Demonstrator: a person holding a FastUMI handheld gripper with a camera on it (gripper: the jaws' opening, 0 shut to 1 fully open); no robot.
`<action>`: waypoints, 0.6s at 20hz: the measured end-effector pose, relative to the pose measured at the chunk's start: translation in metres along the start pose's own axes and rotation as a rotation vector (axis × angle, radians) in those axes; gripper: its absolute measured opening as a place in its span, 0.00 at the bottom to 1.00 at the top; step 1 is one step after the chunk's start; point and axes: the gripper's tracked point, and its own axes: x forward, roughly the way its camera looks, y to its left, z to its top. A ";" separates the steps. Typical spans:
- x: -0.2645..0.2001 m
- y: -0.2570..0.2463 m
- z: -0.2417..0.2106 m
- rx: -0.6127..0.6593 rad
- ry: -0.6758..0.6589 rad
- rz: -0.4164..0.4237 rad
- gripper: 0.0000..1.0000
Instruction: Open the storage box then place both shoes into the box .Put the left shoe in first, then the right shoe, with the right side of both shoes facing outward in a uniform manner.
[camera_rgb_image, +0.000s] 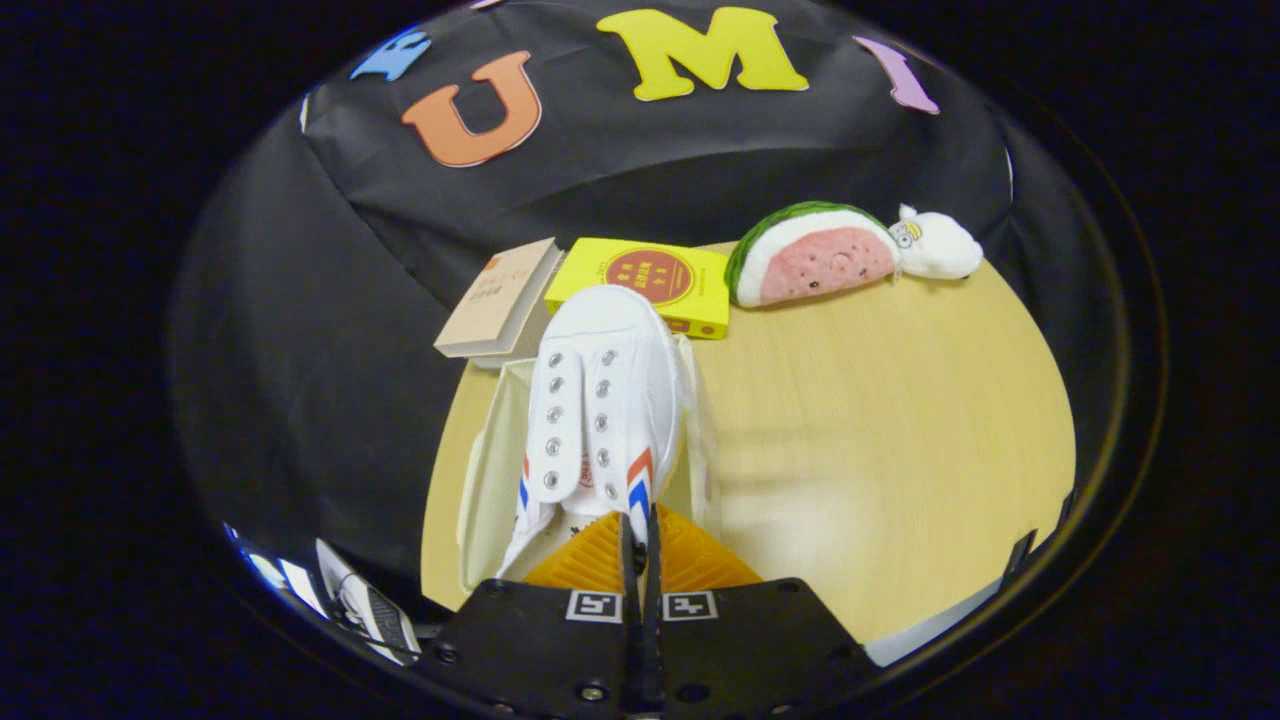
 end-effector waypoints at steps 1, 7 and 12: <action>0.007 0.002 -0.005 -0.017 -0.003 -0.021 0.00; 0.035 0.000 -0.011 -0.041 -0.094 -0.116 0.00; 0.055 -0.008 -0.024 -0.068 -0.073 -0.163 0.00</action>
